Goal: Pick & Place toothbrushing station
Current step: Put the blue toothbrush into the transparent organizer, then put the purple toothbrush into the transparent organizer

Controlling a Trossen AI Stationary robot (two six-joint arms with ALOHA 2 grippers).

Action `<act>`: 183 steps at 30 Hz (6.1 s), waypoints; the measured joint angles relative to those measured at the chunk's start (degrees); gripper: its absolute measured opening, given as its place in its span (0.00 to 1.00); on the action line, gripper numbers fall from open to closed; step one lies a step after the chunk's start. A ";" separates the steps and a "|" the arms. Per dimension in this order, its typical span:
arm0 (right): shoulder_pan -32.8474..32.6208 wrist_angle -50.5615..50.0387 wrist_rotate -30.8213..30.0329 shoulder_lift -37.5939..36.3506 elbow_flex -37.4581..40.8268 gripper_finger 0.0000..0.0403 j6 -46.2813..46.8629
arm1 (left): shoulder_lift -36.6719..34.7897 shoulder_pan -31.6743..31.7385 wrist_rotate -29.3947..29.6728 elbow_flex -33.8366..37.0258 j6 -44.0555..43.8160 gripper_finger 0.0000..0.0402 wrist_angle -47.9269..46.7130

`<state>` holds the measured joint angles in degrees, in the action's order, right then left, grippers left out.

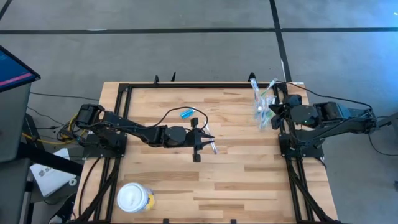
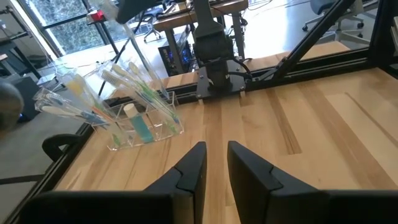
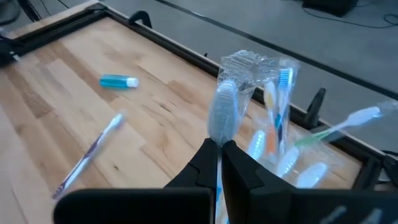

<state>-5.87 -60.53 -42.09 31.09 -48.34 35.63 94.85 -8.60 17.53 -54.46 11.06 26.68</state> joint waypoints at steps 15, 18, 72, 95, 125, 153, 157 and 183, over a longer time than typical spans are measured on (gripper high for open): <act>0.00 -5.94 -4.15 0.00 1.50 0.00 6.50 | 0.00 0.00 -0.01 -0.02 -1.06 0.15 -0.02; 0.00 -5.08 -4.15 0.02 3.02 0.00 6.96 | 0.00 0.00 -0.01 -0.02 -1.06 0.15 -0.02; 0.00 4.21 -2.03 0.04 19.10 0.10 17.89 | 0.00 0.00 -0.03 -0.07 -1.08 0.15 -0.06; 0.01 0.49 -4.86 -0.04 14.81 0.37 17.78 | 0.00 0.00 -0.02 -0.07 -1.08 0.15 -0.07; -4.71 15.70 -1.26 3.30 7.80 0.33 -0.11 | 0.40 11.23 -2.89 5.25 -5.87 0.16 0.13; -6.23 26.94 4.81 16.19 7.80 0.33 -10.77 | 16.38 18.14 -11.18 -1.51 2.78 0.51 0.34; -6.23 26.96 4.81 16.15 7.82 0.33 -10.77 | 17.49 20.33 -13.73 -1.43 -2.18 0.51 -0.26; -6.64 26.19 4.82 16.17 7.82 0.32 -10.75 | 20.57 23.12 -26.76 -1.34 -8.96 0.41 -6.41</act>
<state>-12.51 -34.34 -37.27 47.27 -40.51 24.88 115.42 14.52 -9.23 -55.80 2.10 20.26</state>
